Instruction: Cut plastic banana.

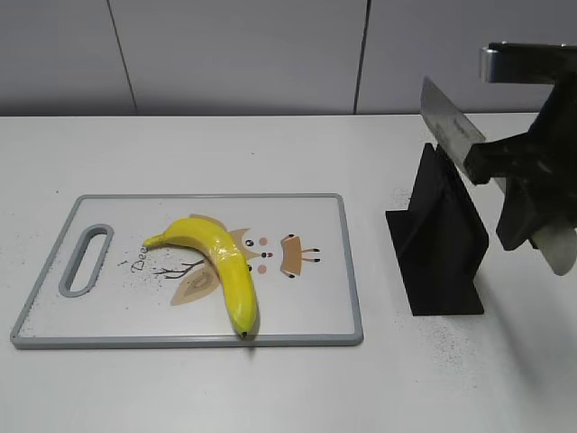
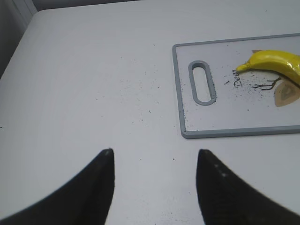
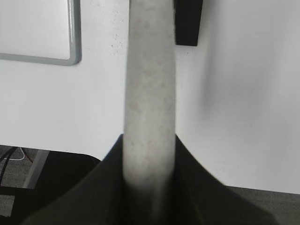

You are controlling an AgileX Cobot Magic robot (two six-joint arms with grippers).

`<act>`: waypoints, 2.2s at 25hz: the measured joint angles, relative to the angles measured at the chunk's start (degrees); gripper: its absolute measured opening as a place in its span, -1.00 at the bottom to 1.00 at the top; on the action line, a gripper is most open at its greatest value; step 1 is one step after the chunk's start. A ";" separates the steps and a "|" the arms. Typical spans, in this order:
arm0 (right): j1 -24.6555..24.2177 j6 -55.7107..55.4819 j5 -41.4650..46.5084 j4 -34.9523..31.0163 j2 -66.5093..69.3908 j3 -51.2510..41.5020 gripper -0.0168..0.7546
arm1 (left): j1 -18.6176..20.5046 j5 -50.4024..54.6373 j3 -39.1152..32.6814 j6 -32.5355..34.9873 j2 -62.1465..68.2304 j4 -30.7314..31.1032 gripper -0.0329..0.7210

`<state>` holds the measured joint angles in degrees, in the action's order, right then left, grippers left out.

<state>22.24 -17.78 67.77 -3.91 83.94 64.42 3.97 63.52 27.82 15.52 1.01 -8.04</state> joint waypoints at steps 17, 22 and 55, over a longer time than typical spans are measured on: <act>0.02 12.71 2.38 3.91 -3.76 15.80 -0.54 | 0.00 -2.12 5.29 1.18 7.70 0.30 0.47; 0.02 23.51 2.49 3.91 -1.15 19.30 -0.54 | -2.05 -7.51 7.36 1.72 15.32 -0.84 0.47; 5.51 83.94 1.20 -8.35 18.70 24.46 -0.54 | -38.60 3.29 49.65 38.47 86.61 9.25 0.47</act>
<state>27.75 66.16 68.98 -12.26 102.64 88.88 -34.63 66.80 77.46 53.99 87.63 1.21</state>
